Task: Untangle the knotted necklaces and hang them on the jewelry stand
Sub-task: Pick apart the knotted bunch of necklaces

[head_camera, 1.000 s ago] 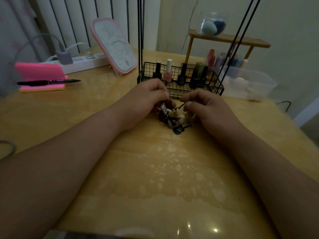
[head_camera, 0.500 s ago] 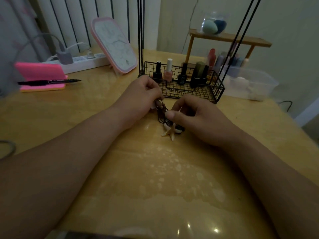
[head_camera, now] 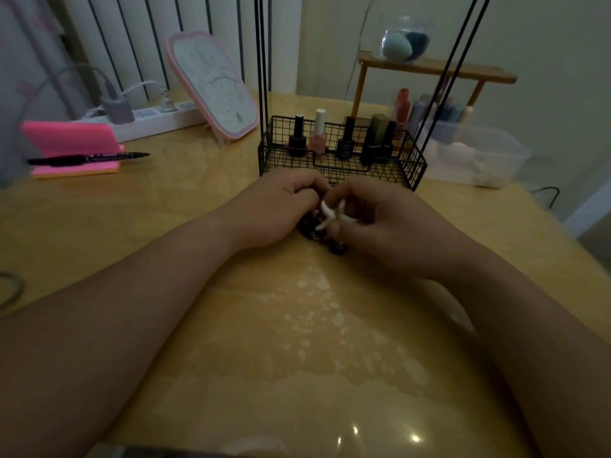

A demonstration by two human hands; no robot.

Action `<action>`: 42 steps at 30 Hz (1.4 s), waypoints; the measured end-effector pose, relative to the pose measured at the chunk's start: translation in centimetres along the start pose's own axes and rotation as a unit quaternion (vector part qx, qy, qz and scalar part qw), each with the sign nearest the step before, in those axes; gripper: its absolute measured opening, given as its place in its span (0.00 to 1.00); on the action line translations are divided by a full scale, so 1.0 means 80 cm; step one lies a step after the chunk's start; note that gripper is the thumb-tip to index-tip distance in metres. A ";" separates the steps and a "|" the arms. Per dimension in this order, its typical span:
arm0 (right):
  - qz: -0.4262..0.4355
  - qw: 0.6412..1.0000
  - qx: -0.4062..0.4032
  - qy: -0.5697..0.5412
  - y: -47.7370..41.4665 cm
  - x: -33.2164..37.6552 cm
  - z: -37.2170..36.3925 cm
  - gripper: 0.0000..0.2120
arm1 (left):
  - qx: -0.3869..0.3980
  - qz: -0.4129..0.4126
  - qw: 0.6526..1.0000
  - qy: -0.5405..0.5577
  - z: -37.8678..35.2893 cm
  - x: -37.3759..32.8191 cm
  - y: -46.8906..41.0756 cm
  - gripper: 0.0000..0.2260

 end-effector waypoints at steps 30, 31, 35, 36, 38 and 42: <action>-0.116 0.990 -0.017 -0.084 -0.005 -0.028 0.015 0.10 | -0.075 0.085 0.974 0.195 0.025 0.001 -0.002 0.07; -0.106 0.991 -0.012 -0.075 -0.005 -0.027 0.015 0.11 | -0.077 0.084 0.973 0.200 0.025 0.000 -0.002 0.06; -0.073 0.997 0.002 -0.038 -0.005 -0.022 0.005 0.18 | -0.061 0.109 0.948 0.292 0.021 -0.008 -0.002 0.04; -0.062 0.998 0.004 -0.028 -0.004 -0.018 0.001 0.20 | -0.048 0.115 0.940 0.319 0.020 -0.010 -0.002 0.04; -0.038 0.999 0.012 -0.018 -0.003 -0.010 -0.009 0.19 | -0.021 0.120 0.919 0.374 0.016 -0.015 -0.002 0.07; -0.029 0.998 0.008 -0.047 -0.003 -0.004 -0.015 0.04 | -0.014 0.118 0.905 0.408 0.019 -0.015 -0.006 0.11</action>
Point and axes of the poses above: each hand's wrist, its own y-axis away from the middle knuckle, its own z-axis out of the back of the hand, x = y × z, the point moved 5 cm from there along -y, towards the middle knuckle, and after that the axes turned 14 degrees about -x, right-handed, at the moved point
